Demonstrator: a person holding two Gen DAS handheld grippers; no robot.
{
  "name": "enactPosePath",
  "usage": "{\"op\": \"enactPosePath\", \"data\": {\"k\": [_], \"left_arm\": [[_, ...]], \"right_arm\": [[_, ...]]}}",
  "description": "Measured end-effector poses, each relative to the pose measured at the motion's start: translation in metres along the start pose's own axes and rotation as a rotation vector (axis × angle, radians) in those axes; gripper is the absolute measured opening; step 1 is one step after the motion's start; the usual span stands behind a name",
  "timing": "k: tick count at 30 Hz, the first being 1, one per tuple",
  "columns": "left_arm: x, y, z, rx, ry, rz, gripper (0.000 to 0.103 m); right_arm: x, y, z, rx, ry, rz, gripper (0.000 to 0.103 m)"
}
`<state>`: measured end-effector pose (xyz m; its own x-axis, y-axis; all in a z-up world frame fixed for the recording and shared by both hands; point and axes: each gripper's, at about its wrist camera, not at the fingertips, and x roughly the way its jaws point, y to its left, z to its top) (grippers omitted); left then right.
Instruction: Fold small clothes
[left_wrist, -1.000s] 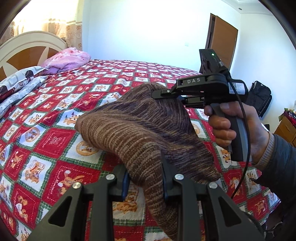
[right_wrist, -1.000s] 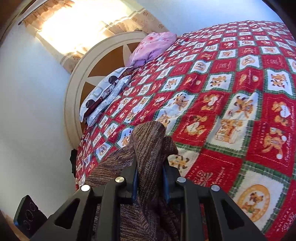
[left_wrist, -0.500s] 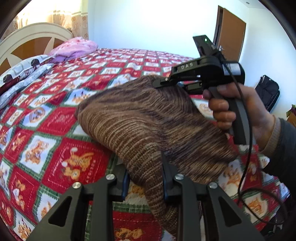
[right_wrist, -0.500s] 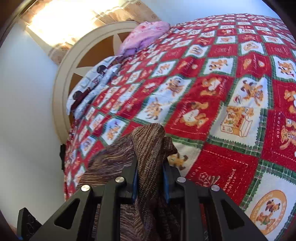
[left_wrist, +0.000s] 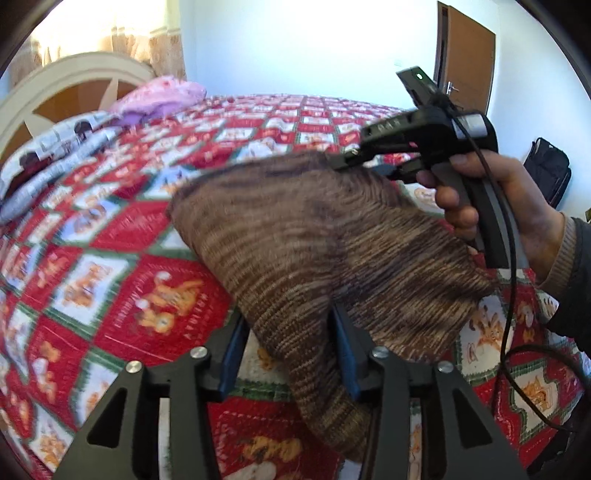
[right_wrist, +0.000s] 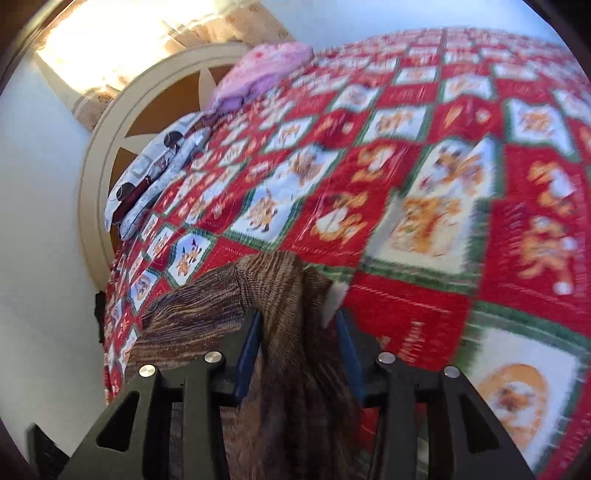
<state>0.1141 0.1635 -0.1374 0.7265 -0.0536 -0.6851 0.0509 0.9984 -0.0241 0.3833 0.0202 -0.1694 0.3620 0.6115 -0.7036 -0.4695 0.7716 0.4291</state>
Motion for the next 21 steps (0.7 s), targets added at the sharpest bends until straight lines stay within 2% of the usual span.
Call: {"op": "enactPosePath", "data": {"k": [1, 3, 4, 6, 8, 9, 10, 13, 14, 15, 18, 21], "left_arm": [[-0.007, 0.0, 0.002, 0.004, -0.021, 0.001, 0.052], [-0.022, 0.003, 0.007, 0.002, -0.085, 0.017, 0.074], [-0.027, 0.007, 0.009, -0.007, -0.118, 0.038, 0.077], [-0.026, 0.014, 0.013, -0.019, -0.143, 0.095, 0.079], [-0.012, 0.023, 0.016, -0.029, -0.113, 0.169, 0.079], [-0.005, 0.029, 0.015, -0.041, -0.097, 0.208, 0.079], [0.001, 0.033, 0.013, -0.057, -0.081, 0.227, 0.079], [0.015, 0.037, 0.002, -0.064, -0.018, 0.215, 0.079], [0.015, 0.036, -0.003, -0.059, -0.026, 0.223, 0.079], [0.014, 0.035, -0.006, -0.058, -0.046, 0.225, 0.079], [0.011, 0.035, -0.01, -0.072, -0.078, 0.226, 0.079], [0.005, 0.032, -0.012, -0.105, -0.096, 0.23, 0.079]], "right_arm": [[-0.013, 0.001, -0.003, -0.016, -0.028, -0.009, 0.044], [-0.039, 0.009, -0.011, -0.044, -0.08, 0.002, 0.046], [-0.053, 0.016, -0.017, -0.064, -0.102, 0.032, 0.046], [-0.074, 0.035, -0.034, -0.114, -0.11, 0.118, 0.051], [-0.079, 0.049, -0.053, -0.152, -0.071, 0.187, 0.058], [-0.076, 0.056, -0.064, -0.175, -0.034, 0.214, 0.058], [-0.071, 0.061, -0.077, -0.203, 0.006, 0.212, 0.058], [-0.056, 0.057, -0.106, -0.241, 0.073, 0.092, 0.058], [-0.057, 0.05, -0.111, -0.238, 0.055, 0.083, 0.058], [-0.062, 0.044, -0.114, -0.23, 0.021, 0.105, 0.058], [-0.071, 0.028, -0.114, -0.164, 0.012, 0.147, 0.057], [-0.078, 0.023, -0.114, -0.151, 0.005, 0.141, 0.057]]}}
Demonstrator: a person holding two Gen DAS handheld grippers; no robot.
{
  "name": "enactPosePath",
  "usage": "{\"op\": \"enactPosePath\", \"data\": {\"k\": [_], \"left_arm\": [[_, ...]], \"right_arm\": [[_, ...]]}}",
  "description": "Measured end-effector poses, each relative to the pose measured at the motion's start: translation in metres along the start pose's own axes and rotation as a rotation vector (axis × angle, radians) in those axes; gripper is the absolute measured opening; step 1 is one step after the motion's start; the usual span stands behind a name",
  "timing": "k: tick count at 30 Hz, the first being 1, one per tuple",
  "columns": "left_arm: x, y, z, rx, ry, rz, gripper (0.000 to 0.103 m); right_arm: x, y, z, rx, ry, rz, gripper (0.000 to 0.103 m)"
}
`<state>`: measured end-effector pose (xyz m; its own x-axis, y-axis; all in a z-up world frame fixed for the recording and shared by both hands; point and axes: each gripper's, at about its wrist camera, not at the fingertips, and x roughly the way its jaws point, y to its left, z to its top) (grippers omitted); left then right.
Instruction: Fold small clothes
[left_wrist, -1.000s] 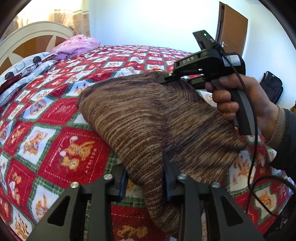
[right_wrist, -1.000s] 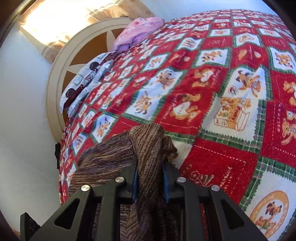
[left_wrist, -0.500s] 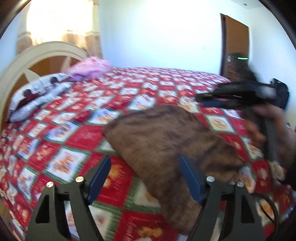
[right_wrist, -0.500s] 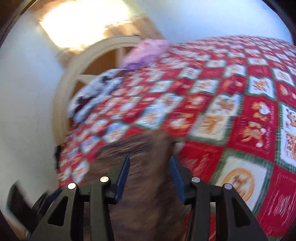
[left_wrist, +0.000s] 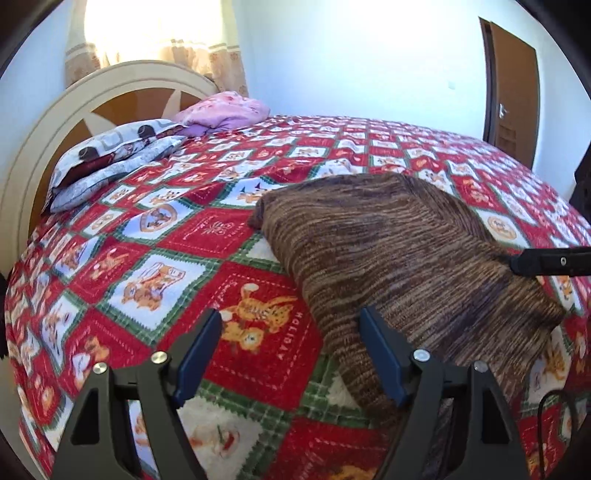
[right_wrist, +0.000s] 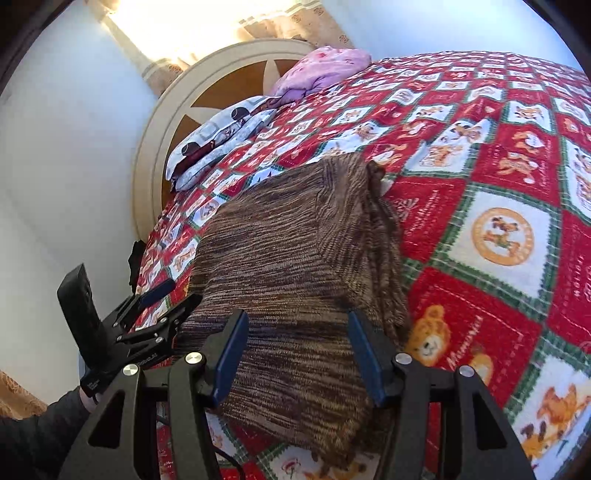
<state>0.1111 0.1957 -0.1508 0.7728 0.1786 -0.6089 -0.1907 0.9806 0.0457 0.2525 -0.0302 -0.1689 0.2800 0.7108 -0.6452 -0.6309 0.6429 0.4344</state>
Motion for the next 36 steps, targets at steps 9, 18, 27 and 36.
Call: {"op": "enactPosePath", "data": {"k": [9, 18, 27, 36], "left_arm": [[-0.048, -0.016, -0.022, 0.063, -0.008, 0.016, 0.083], [-0.115, -0.012, 0.015, 0.001, -0.136, -0.03, 0.103], [-0.147, -0.021, 0.024, 0.025, -0.216, -0.059, 0.103], [-0.159, -0.02, 0.027, 0.014, -0.253, -0.066, 0.103]], "right_arm": [[-0.034, 0.016, -0.021, 0.01, -0.06, -0.149, 0.058], [-0.112, 0.086, -0.043, -0.131, -0.272, -0.374, 0.07], [-0.153, 0.146, -0.056, -0.268, -0.395, -0.445, 0.07], [-0.16, 0.159, -0.059, -0.277, -0.408, -0.439, 0.07]]}}
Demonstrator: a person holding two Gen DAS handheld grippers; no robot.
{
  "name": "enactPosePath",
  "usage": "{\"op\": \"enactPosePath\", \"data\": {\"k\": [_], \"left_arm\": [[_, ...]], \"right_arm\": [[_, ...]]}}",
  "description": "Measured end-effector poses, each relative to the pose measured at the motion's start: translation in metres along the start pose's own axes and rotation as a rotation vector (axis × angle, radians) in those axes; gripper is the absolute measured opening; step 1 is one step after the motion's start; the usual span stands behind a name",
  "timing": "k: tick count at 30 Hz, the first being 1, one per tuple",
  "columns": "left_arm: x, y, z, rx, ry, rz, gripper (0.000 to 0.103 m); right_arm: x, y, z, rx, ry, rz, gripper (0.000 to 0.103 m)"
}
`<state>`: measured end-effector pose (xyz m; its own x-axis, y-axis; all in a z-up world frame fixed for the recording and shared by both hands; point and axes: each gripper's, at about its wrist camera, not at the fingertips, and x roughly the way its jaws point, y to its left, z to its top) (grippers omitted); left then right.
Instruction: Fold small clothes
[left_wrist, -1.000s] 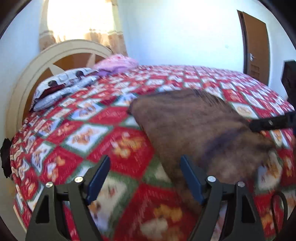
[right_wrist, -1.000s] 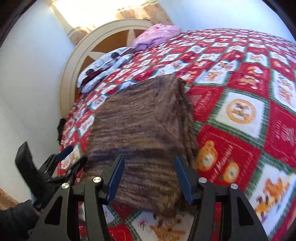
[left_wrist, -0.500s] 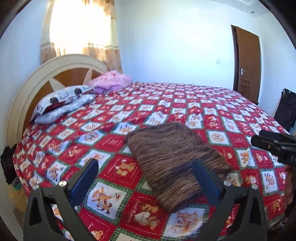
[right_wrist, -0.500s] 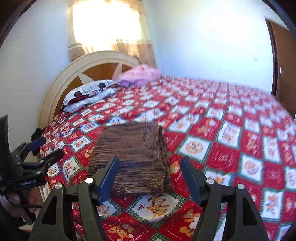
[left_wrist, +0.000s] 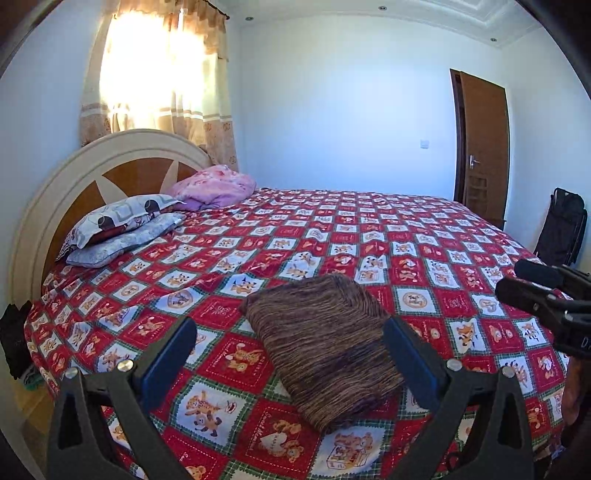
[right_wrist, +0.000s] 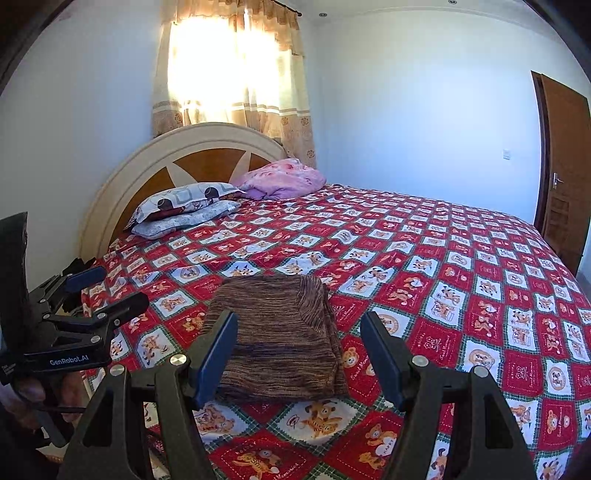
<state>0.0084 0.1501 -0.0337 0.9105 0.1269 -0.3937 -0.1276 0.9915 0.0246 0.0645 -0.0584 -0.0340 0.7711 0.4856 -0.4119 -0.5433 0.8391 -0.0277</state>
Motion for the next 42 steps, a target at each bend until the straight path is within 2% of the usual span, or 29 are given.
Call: {"op": "enactPosePath", "data": {"k": [42], "left_arm": [[-0.0012, -0.0055, -0.0007, 0.004, -0.002, 0.001, 0.103]], "right_arm": [[0.002, 0.0088, -0.0088, -0.005, 0.017, 0.015, 0.07]]}}
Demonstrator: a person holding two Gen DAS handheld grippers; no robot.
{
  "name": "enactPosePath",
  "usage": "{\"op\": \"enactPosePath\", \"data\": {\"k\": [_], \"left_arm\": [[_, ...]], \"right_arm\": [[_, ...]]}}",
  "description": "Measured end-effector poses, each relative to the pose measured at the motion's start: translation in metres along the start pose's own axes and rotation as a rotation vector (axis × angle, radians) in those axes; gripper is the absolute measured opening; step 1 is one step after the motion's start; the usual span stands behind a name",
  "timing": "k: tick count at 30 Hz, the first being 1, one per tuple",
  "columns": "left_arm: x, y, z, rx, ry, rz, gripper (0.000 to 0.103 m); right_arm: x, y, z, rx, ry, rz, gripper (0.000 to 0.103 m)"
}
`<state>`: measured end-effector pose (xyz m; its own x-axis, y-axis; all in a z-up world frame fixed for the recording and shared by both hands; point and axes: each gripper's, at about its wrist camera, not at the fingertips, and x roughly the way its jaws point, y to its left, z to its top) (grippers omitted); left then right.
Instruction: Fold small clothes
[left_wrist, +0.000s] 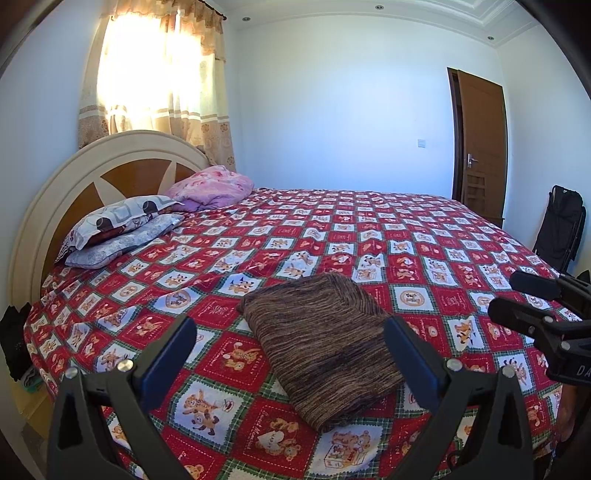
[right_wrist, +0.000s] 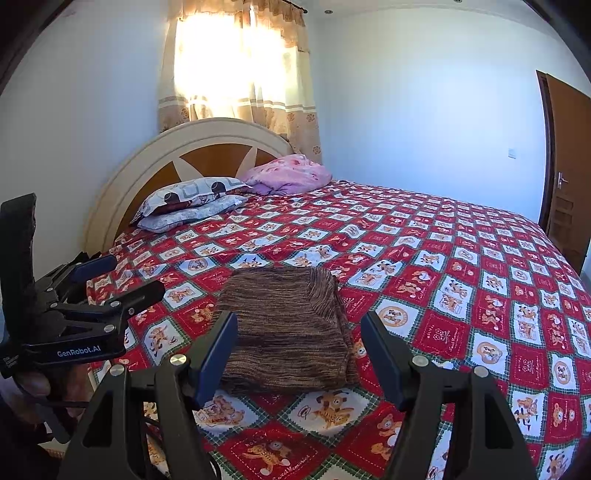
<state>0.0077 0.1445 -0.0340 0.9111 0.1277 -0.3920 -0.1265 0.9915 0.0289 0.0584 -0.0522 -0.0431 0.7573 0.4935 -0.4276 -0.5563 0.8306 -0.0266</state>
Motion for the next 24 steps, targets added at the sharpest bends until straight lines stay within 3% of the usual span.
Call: {"op": "enactPosePath", "data": {"k": [18, 24], "left_arm": [[0.0024, -0.0042, -0.0046, 0.001, 0.024, -0.018, 0.103], [-0.0005, -0.0021, -0.0044, 0.003, 0.008, 0.008, 0.103]], "right_arm": [[-0.0044, 0.0043, -0.0015, -0.005, -0.016, 0.0, 0.07], [-0.0077, 0.0023, -0.001, -0.003, -0.041, -0.017, 0.07]]}}
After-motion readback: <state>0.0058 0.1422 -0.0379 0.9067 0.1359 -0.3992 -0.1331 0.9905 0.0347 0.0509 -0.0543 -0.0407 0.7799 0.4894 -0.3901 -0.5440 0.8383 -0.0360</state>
